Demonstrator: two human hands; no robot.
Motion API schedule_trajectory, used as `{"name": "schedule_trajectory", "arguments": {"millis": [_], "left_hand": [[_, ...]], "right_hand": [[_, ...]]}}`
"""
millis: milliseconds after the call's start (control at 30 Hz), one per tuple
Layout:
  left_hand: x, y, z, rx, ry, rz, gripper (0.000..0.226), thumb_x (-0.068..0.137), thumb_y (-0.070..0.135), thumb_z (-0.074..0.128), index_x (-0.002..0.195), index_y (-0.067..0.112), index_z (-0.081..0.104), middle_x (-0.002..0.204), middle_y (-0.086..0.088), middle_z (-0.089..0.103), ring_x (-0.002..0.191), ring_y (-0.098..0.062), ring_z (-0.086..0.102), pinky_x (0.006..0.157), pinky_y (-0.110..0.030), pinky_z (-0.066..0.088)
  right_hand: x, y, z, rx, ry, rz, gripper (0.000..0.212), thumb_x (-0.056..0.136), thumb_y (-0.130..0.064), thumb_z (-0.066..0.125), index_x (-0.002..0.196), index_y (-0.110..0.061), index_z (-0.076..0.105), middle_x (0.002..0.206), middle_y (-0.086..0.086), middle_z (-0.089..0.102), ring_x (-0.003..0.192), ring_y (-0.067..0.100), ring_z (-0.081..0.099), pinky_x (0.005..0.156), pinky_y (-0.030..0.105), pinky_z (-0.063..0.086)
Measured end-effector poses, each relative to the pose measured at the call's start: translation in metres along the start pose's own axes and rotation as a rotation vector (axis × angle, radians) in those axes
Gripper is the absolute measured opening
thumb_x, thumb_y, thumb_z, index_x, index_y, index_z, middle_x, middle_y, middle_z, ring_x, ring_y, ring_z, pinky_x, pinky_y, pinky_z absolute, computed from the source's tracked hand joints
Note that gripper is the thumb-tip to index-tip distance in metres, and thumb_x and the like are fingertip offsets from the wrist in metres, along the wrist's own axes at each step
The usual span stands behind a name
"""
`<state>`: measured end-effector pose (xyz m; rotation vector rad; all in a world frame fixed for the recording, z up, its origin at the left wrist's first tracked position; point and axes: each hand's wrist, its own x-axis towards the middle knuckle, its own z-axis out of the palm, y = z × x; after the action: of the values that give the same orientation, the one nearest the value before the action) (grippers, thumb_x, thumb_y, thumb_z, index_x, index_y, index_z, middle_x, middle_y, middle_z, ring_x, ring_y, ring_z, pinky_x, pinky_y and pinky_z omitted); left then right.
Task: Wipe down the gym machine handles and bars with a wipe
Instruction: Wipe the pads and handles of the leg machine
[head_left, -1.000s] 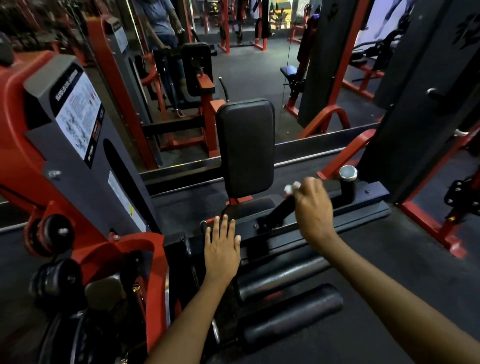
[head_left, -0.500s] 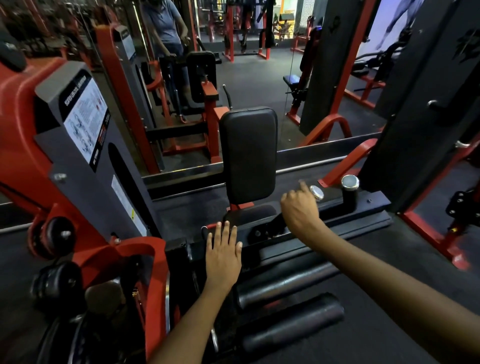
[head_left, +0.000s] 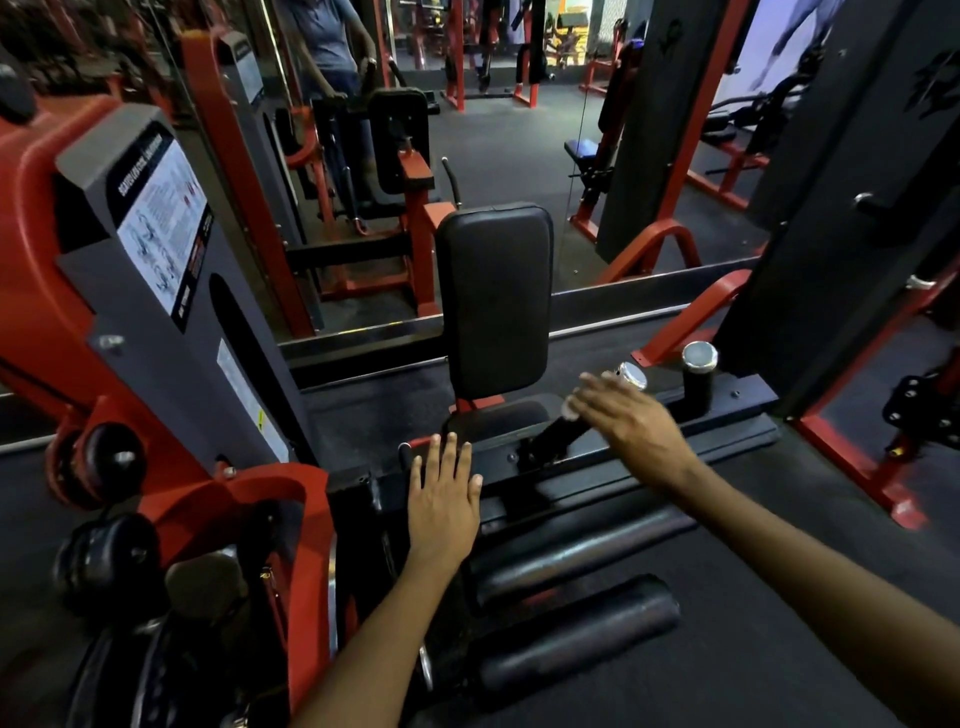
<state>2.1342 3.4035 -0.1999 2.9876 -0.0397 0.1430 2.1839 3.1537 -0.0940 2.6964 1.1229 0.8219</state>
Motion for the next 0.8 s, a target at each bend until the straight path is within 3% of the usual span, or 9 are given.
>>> {"name": "schedule_trajectory", "arguments": {"millis": [100, 167, 233, 333, 467, 533, 633, 733, 800], "left_hand": [[0.000, 0.001, 0.002, 0.012, 0.000, 0.009, 0.072, 0.094, 0.042, -0.008, 0.152, 0.016, 0.025, 0.160, -0.004, 0.019, 0.150, -0.023, 0.009, 0.121, -0.043, 0.011], [0.000, 0.002, -0.001, 0.021, -0.017, -0.007, 0.069, 0.096, 0.042, -0.003, 0.150, 0.016, 0.030, 0.159, -0.005, 0.025, 0.149, -0.024, 0.014, 0.120, -0.043, 0.015], [-0.001, 0.002, -0.002, 0.013, -0.005, -0.014, 0.067, 0.097, 0.042, 0.000, 0.149, 0.015, 0.034, 0.157, -0.005, 0.029, 0.148, -0.024, 0.019, 0.119, -0.044, 0.018], [-0.001, 0.001, -0.002, 0.025, -0.018, 0.011, 0.073, 0.093, 0.043, -0.010, 0.153, 0.017, 0.023, 0.161, -0.003, 0.017, 0.150, -0.022, 0.007, 0.121, -0.042, 0.008], [-0.001, 0.003, -0.005, 0.023, -0.007, -0.003, 0.069, 0.097, 0.042, -0.001, 0.149, 0.015, 0.034, 0.157, -0.006, 0.028, 0.148, -0.025, 0.018, 0.120, -0.044, 0.017], [-0.002, 0.003, -0.004, 0.041, -0.011, 0.005, 0.073, 0.094, 0.042, -0.009, 0.152, 0.015, 0.026, 0.160, -0.005, 0.020, 0.150, -0.024, 0.010, 0.121, -0.043, 0.012], [-0.002, 0.004, -0.007, 0.032, -0.023, 0.013, 0.078, 0.089, 0.043, -0.018, 0.154, 0.017, 0.015, 0.163, -0.003, 0.010, 0.150, -0.022, -0.001, 0.122, -0.042, 0.004], [-0.003, 0.004, -0.009, 0.041, -0.033, 0.021, 0.080, 0.086, 0.044, -0.020, 0.155, 0.018, 0.012, 0.163, -0.002, 0.006, 0.150, -0.021, -0.004, 0.122, -0.041, 0.001], [-0.003, 0.004, -0.009, 0.038, -0.031, 0.017, 0.080, 0.085, 0.044, -0.020, 0.155, 0.018, 0.011, 0.163, -0.002, 0.005, 0.150, -0.021, -0.005, 0.121, -0.041, 0.000]], "right_hand": [[-0.006, -0.010, 0.001, 0.006, 0.129, 0.217, 0.034, 0.081, 0.002, 0.049, 0.111, 0.002, 0.066, 0.118, 0.016, 0.064, 0.122, 0.033, 0.052, 0.113, 0.038, 0.019], [-0.008, -0.036, 0.019, 0.036, 0.128, 0.234, 0.035, 0.081, 0.005, 0.042, 0.106, 0.004, 0.067, 0.113, 0.018, 0.066, 0.116, 0.038, 0.055, 0.114, 0.038, 0.017], [-0.008, -0.062, 0.041, 0.064, -0.007, 0.143, 0.037, 0.079, 0.001, 0.040, 0.101, 0.005, 0.069, 0.108, 0.020, 0.068, 0.108, 0.039, 0.060, 0.115, 0.036, 0.014], [-0.007, -0.071, 0.053, 0.049, -0.158, -0.066, 0.032, 0.076, -0.005, 0.051, 0.101, 0.001, 0.071, 0.108, 0.016, 0.068, 0.110, 0.033, 0.061, 0.116, 0.036, 0.016], [-0.016, -0.029, 0.024, 0.021, 0.088, 0.115, 0.039, 0.085, 0.000, 0.039, 0.115, -0.002, 0.064, 0.125, 0.012, 0.061, 0.140, 0.024, 0.028, 0.116, 0.040, 0.012], [-0.023, -0.020, 0.012, -0.038, 0.148, 0.277, 0.044, 0.087, 0.002, 0.034, 0.124, -0.001, 0.057, 0.135, 0.012, 0.053, 0.145, 0.018, 0.008, 0.117, 0.042, 0.006], [-0.020, -0.045, 0.032, -0.013, 0.166, 0.352, 0.049, 0.081, 0.006, 0.033, 0.125, 0.003, 0.055, 0.135, 0.017, 0.051, 0.145, 0.021, -0.001, 0.118, 0.039, 0.002], [-0.020, -0.077, 0.067, 0.031, -0.045, 0.169, 0.046, 0.080, -0.001, 0.036, 0.117, 0.003, 0.061, 0.126, 0.018, 0.058, 0.145, 0.022, 0.006, 0.119, 0.037, 0.004], [-0.022, -0.084, 0.070, 0.033, -0.116, 0.065, 0.044, 0.080, -0.005, 0.037, 0.115, 0.001, 0.064, 0.122, 0.015, 0.062, 0.137, 0.025, 0.032, 0.119, 0.034, 0.004]]}}
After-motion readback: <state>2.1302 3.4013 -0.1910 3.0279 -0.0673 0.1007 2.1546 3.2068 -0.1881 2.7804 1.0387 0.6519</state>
